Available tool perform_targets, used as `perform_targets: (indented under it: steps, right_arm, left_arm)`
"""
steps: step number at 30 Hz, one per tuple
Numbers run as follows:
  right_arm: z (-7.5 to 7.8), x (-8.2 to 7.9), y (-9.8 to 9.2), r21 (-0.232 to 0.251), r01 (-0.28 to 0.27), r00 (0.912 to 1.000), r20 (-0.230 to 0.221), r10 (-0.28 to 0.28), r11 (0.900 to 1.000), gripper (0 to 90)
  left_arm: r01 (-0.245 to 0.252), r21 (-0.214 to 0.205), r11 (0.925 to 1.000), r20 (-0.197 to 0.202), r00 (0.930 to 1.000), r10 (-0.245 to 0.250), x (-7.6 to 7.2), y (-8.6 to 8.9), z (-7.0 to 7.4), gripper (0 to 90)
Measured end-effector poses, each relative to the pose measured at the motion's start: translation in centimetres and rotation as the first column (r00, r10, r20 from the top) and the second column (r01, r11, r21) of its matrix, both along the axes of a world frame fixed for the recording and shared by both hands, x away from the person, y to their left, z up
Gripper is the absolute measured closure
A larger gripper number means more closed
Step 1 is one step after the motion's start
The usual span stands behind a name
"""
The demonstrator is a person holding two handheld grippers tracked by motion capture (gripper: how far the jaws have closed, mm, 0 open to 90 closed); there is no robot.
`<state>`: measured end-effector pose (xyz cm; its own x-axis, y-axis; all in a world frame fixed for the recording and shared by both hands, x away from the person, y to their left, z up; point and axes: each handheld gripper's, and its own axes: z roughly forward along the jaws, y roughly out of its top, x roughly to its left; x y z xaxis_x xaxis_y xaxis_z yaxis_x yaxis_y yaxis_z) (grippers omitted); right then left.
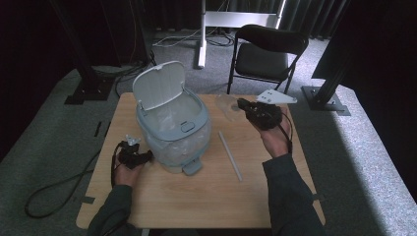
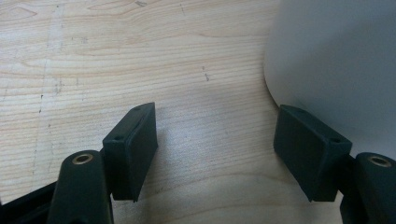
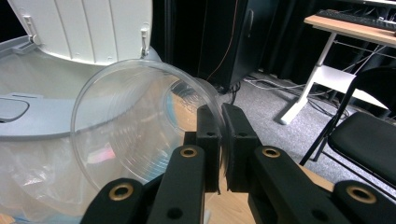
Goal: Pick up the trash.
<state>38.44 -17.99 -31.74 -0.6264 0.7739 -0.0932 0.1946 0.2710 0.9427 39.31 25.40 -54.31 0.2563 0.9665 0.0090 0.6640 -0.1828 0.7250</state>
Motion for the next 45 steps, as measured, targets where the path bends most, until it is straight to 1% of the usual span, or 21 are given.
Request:
perform_targets:
  steps: [9, 11, 21, 31, 45]
  right_arm:
    - [0.3, 0.0, 0.5, -0.008, -0.004, 0.9999, 0.012, 0.005, 1.0000, 86.0]
    - [0.5, 0.0, 0.6, -0.004, -0.003, 0.9999, 0.017, 0.003, 1.0000, 86.0]
    - [1.4, 0.0, 1.4, -0.005, -0.016, 0.9992, 0.037, 0.016, 0.9999, 86.0]
    - [2.1, 0.2, 2.1, -0.006, -0.028, 0.9985, 0.047, 0.028, 0.9996, 86.0]
    - [2.9, 0.4, 3.8, -0.018, -0.056, 0.9966, 0.060, 0.057, 0.9983, 86.0]
  left_arm:
    - [0.000, 0.000, 1.0000, 0.000, 1.0000, 0.000, 0.0, 0.0, 0.0, 30.4]
    - [0.000, 0.000, 1.0000, 0.000, 1.0000, 0.000, 0.0, 0.0, 0.0, 30.4]
    - [0.000, 0.000, 1.0000, 0.000, 1.0000, 0.000, 0.0, 0.0, 0.0, 30.3]
    - [0.000, 0.000, 1.0000, 0.000, 1.0000, 0.000, 0.0, 0.0, 0.0, 30.3]
    - [0.000, 0.001, 1.0000, 0.000, 1.0000, 0.000, 0.0, 0.0, 0.0, 30.3]
